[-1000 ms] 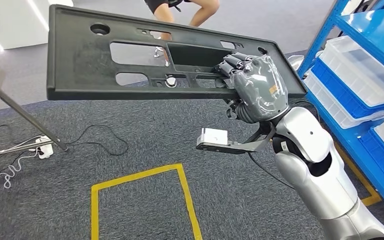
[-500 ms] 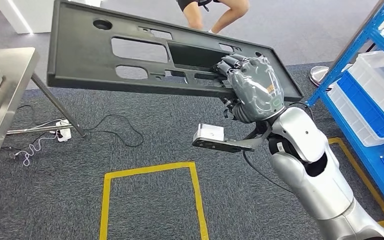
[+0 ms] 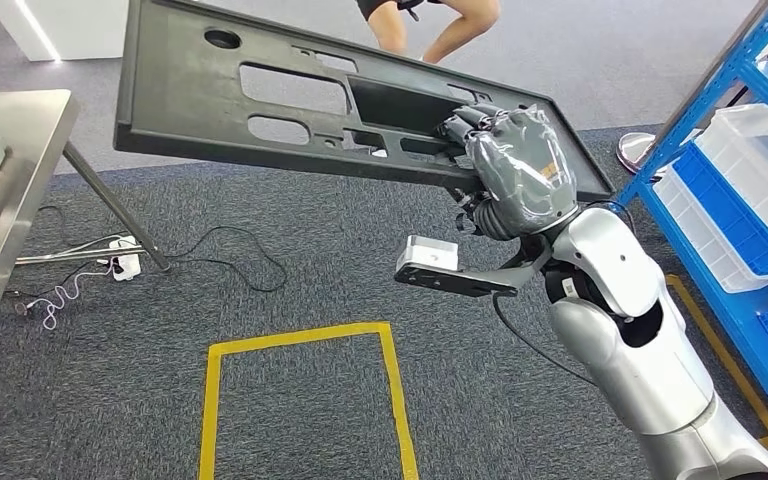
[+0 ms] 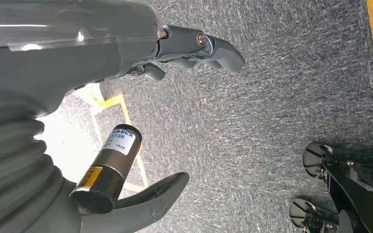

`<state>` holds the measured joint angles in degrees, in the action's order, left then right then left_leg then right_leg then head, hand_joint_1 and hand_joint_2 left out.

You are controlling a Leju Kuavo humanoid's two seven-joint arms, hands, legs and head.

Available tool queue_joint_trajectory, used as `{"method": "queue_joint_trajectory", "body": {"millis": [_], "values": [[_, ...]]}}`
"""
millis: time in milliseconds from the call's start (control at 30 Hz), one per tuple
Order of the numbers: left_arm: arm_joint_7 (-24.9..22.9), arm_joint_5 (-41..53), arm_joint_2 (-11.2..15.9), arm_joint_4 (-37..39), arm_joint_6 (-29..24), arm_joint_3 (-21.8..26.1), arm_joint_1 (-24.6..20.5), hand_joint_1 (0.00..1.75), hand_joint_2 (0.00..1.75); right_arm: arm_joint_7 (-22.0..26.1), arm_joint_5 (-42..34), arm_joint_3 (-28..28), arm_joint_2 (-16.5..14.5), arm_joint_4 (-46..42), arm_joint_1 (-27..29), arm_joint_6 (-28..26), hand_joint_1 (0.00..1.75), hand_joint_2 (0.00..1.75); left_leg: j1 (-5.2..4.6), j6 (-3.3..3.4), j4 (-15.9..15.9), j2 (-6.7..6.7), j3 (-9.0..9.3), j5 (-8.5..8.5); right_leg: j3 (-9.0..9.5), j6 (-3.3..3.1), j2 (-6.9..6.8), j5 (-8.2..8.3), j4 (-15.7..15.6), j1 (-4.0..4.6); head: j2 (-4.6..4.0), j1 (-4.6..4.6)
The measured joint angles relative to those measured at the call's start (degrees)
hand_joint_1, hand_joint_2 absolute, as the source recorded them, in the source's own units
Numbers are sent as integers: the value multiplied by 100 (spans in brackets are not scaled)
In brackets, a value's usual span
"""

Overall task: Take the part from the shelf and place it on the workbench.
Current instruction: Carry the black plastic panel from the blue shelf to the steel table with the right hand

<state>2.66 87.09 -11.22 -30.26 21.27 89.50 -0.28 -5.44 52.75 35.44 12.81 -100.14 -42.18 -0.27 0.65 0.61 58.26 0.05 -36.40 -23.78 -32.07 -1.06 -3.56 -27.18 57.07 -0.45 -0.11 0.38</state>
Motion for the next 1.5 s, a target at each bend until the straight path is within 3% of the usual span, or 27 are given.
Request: {"method": "queue_joint_trajectory", "body": {"millis": [267, 1067, 1233, 1333, 1433, 1500], "values": [[18, -8, -75, -162, 76, 0, 0, 0, 175, 0, -16, -21, 6, 9, -12, 28, 175, 175, -1, 4, 1, 17, -8, 3, -13, 101, 1, 2, 0, -4, 0, 1], [3, -9, -198, -408, 235, 0, -1, 0, 175, 7, -16, -62, 8, 61, -16, 54, 175, 175, -1, 6, 0, 21, -10, 4, -20, 108, 5, -3, 6, -6, 0, -1], [1, -67, -198, -410, 247, 0, -2, 0, 175, 7, -16, -62, 8, 65, -16, 55, 175, 175, -36, 17, 22, 24, -16, -6, -18, 208, 5, 0, -2, -31, 0, -2], [-1, -84, -198, -413, 249, 0, -1, 0, 175, 7, -16, -62, 8, 65, -17, 57, 175, 175, -58, 52, 21, 19, -26, -23, -8, 267, 1, 6, -13, -49, 0, -2], [-4, -94, -197, -424, 253, 0, 4, 0, 175, 8, -16, -63, 9, 66, -21, 58, 175, 175, -51, 177, -44, 2, 21, -58, 9, 358, 20, 22, 81, -75, 0, -1], [-5, -101, -196, -429, 255, 0, 6, 0, 175, 9, -16, -74, 10, 68, -33, 60, 175, 175, -46, 249, -90, -9, 114, -57, -120, 362, 140, -180, 398, -93, 0, 2]]}}
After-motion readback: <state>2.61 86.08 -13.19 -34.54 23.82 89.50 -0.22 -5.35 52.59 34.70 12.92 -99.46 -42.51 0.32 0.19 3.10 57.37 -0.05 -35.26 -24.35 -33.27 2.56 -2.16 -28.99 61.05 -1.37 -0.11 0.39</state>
